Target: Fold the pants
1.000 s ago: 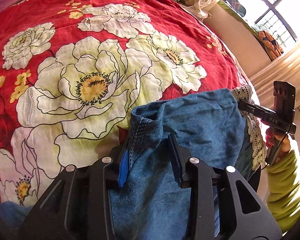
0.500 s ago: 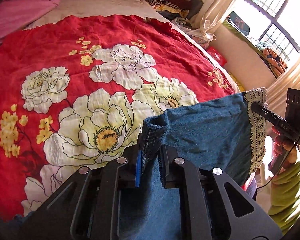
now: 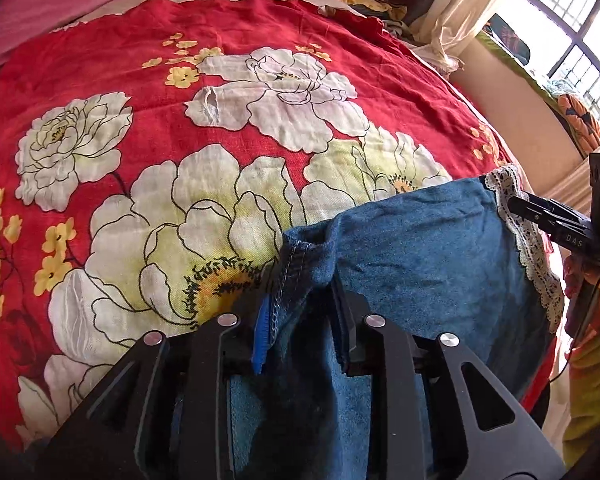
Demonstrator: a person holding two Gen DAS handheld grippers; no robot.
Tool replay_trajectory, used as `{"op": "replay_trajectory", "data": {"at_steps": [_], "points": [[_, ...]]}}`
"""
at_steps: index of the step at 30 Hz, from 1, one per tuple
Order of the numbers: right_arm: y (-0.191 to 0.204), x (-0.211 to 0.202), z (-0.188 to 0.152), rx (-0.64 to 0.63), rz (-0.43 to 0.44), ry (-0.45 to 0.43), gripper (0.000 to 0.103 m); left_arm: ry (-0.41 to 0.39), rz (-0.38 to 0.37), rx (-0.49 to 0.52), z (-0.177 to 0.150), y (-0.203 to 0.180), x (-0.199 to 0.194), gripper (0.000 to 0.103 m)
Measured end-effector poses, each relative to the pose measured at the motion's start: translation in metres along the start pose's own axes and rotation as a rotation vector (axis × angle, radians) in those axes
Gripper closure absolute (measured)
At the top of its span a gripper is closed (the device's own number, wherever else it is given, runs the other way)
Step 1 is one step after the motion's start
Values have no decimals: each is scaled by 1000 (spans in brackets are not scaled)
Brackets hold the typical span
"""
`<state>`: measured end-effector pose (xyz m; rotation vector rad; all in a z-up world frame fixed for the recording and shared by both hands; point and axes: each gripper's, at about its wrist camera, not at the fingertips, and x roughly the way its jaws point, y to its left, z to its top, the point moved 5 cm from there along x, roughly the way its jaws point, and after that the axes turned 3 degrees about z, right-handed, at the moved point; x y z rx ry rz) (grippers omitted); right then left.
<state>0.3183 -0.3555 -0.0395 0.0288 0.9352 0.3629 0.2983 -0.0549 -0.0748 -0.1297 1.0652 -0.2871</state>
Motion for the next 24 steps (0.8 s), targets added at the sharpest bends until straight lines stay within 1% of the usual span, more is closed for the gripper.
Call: {"op": "replay_trajectory", "data": {"at_steps": [1,2,4,6,8,10,13,15,16,18,19,20,22,23,24], "points": [[0,-17,-1,14,20,-39,45,-21,-5,-9,-1,2,-10,67],[-1,-34,-5,32,32,-74,43,-36,-1,-18,-4,3,-20,66],[-2,-64,-18,82,48,-115,41,-76,5,-35,-13,6,-45,63],[1,-88,-37,128,108,-145,41,-119,18,-48,-27,11,-71,57],[3,-102,-59,181,149,-152,41,-163,44,-81,-44,21,-95,54],[5,-108,-80,238,191,-147,41,-198,37,-129,-63,33,-117,50],[8,-110,-108,321,264,-133,41,-231,52,-196,-94,54,-145,49],[9,-105,-119,336,250,-113,41,-235,81,-224,-114,72,-159,47],[8,-102,-122,343,236,-105,40,-237,98,-237,-122,81,-165,44],[3,-92,-125,369,223,-82,36,-236,155,-270,-138,101,-172,40],[0,-87,-126,386,207,-69,35,-232,185,-296,-145,112,-173,39],[-2,-84,-127,399,212,-66,34,-228,203,-331,-152,123,-174,39],[0,-76,-126,415,269,-61,34,-226,197,-397,-163,140,-173,37],[-2,-72,-127,445,292,-66,35,-224,194,-426,-166,146,-170,36],[-3,-68,-128,481,328,-66,37,-214,175,-450,-167,149,-165,35]]}}
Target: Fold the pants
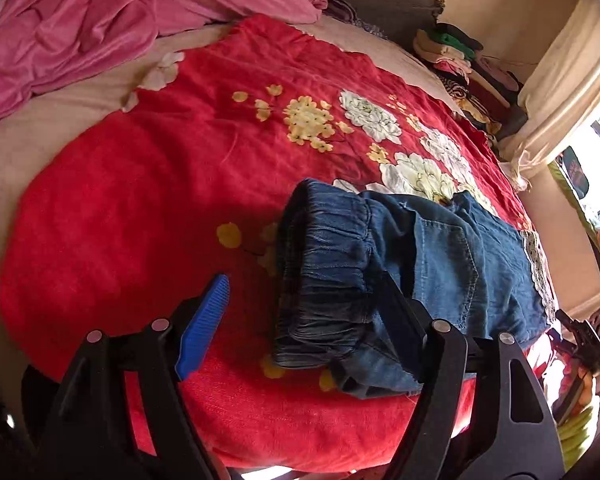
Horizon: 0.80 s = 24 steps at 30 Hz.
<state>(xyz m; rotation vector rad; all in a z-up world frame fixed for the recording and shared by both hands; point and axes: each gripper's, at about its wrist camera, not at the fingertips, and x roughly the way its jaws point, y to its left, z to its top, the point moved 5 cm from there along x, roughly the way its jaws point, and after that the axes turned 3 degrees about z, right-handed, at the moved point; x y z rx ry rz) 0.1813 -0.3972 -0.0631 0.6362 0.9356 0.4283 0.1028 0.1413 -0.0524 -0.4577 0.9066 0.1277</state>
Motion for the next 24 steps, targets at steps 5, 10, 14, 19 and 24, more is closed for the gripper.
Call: {"op": "replay_trajectory", "data": {"at_steps": [5,10,14,19,24], "points": [[5,2,-4,35,99,8,68,57,-118,-93,-4,-5,25,34],[22,-15,-2,-64,34,-49,78,70,-86,-124,-5,-11,28,68],[27,-16,-15,-210,-141,-2,78,50,-21,-61,-6,-7,13,69],[10,-5,-34,-225,-225,33,75,52,33,-18,-17,-2,17,68],[18,-14,-33,-258,-292,22,56,45,55,7,-15,-3,10,66]]}}
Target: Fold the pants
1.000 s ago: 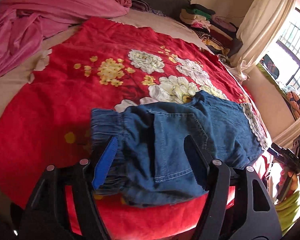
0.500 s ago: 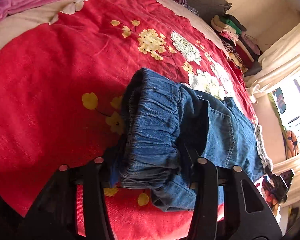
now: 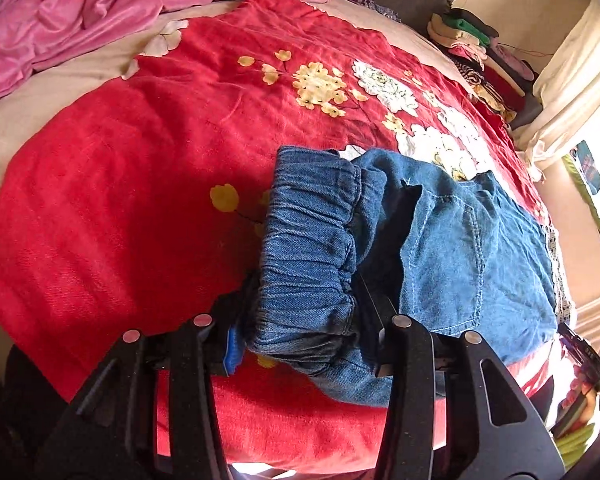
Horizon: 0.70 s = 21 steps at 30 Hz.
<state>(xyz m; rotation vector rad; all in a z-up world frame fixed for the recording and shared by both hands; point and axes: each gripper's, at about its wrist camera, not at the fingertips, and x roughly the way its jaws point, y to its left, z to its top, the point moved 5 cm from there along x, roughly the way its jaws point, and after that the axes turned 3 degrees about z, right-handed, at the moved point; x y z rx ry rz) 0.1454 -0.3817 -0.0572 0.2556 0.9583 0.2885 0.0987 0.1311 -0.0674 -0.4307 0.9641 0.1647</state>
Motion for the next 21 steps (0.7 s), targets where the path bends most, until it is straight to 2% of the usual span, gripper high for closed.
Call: {"op": "replay_trajectory", "data": {"at_steps": [1,3,5,7,11,15,19,21], "points": [[1,-7,2,-12,-30,-15,52,-16,7,17,1,-2,-6,63],[2,-25,6,-38,-99,-64,47,-65,70,61,3,-3,-23,60],[8,-42,9,-64,-122,-122,42,-99,113,94,5,-5,-38,57],[21,-50,12,-95,-105,-152,38,-129,155,111,6,-8,-53,57],[65,-36,21,-177,-9,-145,33,-165,71,161,12,-43,-64,57],[109,-2,31,-259,38,-98,33,-151,-17,251,21,-103,-40,52],[123,29,29,-313,-19,-35,31,-110,-57,329,17,-151,-9,48],[120,41,25,-317,-52,-1,30,-82,-32,372,10,-164,9,48]]}}
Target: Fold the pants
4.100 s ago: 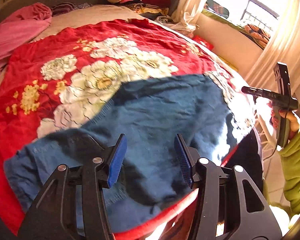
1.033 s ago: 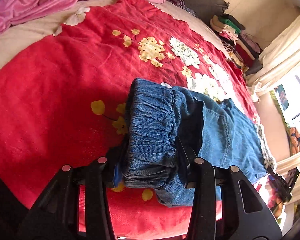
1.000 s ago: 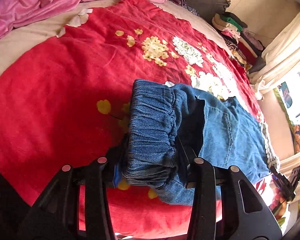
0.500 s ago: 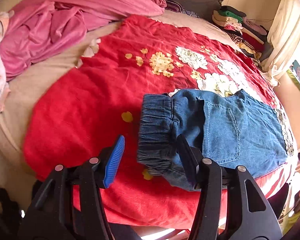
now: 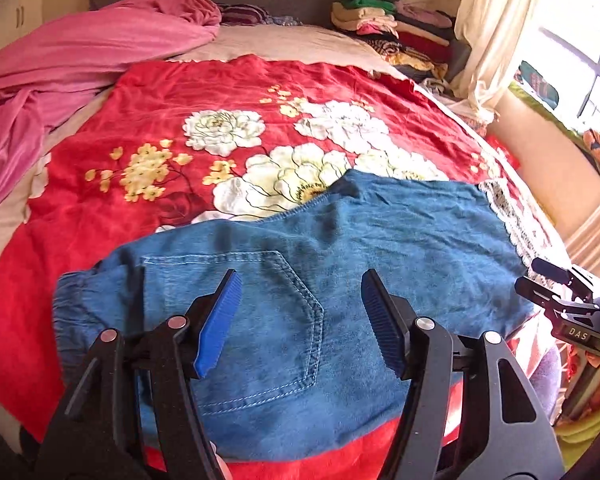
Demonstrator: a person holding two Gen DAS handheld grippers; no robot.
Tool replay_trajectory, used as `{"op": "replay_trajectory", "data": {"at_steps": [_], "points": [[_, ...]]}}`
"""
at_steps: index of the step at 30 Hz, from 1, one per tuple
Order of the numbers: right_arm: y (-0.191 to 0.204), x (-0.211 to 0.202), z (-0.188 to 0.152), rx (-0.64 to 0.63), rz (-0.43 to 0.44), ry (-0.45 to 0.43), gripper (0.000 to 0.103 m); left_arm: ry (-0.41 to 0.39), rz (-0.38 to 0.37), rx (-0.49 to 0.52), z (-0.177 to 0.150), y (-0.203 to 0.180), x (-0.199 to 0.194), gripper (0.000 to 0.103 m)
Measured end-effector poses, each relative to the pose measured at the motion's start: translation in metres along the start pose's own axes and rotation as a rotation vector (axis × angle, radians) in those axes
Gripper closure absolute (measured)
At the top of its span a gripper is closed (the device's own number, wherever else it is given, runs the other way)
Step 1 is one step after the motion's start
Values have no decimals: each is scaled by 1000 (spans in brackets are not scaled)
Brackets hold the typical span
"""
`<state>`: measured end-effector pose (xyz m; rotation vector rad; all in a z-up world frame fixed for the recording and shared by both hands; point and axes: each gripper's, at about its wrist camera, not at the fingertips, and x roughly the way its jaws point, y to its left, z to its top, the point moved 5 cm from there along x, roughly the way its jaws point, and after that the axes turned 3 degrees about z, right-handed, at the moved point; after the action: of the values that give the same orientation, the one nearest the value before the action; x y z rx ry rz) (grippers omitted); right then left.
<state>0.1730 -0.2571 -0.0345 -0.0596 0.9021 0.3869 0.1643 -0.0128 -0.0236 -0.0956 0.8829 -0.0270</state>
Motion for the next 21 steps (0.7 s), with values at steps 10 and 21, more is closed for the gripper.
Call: {"op": "replay_trajectory", "data": {"at_steps": [10,21], "points": [[-22,24,-27,88,37,41,24,78,8,37,-37,8,54,45],[-68,-58,-41,327,91,-162,19,3,38,134,-21,-18,-6,26]]}}
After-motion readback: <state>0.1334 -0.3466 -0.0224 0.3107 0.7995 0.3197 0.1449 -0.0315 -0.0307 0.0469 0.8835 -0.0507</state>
